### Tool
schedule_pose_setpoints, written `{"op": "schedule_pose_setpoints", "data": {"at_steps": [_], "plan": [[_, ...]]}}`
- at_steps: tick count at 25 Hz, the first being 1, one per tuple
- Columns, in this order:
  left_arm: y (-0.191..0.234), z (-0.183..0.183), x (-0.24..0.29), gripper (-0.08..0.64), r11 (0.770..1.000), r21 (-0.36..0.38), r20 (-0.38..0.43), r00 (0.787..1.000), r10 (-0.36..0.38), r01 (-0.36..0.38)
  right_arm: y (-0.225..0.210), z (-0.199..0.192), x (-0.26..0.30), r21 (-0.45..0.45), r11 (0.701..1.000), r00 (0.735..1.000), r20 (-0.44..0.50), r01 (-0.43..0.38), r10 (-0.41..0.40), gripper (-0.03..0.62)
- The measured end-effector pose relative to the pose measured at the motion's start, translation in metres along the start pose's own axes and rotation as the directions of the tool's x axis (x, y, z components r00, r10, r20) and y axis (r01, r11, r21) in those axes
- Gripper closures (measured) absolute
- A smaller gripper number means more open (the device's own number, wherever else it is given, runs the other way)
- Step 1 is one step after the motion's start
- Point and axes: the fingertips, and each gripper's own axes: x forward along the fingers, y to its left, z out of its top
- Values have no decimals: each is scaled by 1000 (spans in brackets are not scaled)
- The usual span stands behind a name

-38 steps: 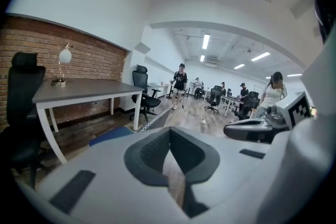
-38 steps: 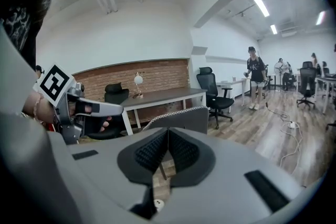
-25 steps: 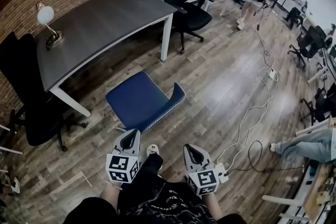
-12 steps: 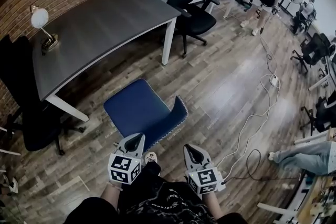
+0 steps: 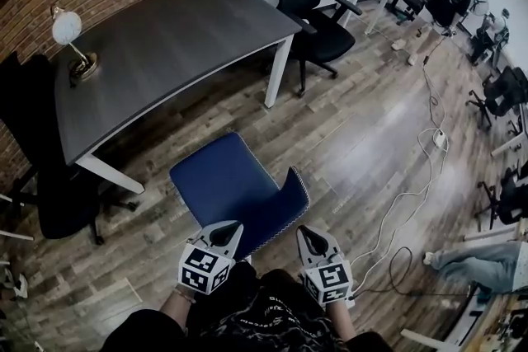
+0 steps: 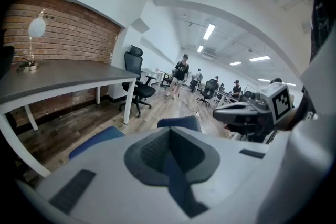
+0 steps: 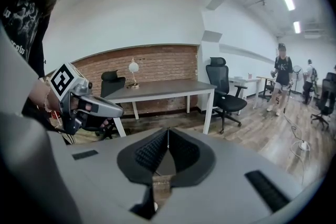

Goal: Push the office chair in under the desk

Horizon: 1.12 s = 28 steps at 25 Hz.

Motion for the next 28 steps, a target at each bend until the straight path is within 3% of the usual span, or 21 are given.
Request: {"op": "schedule_pose_setpoints", "data": {"at_steps": [9,15,17,19,25,28], "plan": [[-6,-6,10,552,1000,-19,-63,998,-9,8,-18,2,6,-127,984,988,-99,-128,116,584],[-5,-4,14,551,994,-70,-58,995,78,-82,-23,5,24,-237,925,952,-159,-296,263,558],[-9,-6,14,551,992,-75,-76,992,99,-105,-20,7,30,-268,885,922,-187,-380,339,501],[-13,-9,15,548,989,-78,-98,989,114,-122,-16,6,35,-305,832,883,-230,-464,408,483],[-29,-15,13,463,979,-92,-130,977,172,-184,-12,0,39,-314,644,713,-388,-698,583,448],[-32,-19,12,439,970,-94,-145,967,209,-224,-15,-5,40,-346,566,662,-435,-749,610,443]]}}
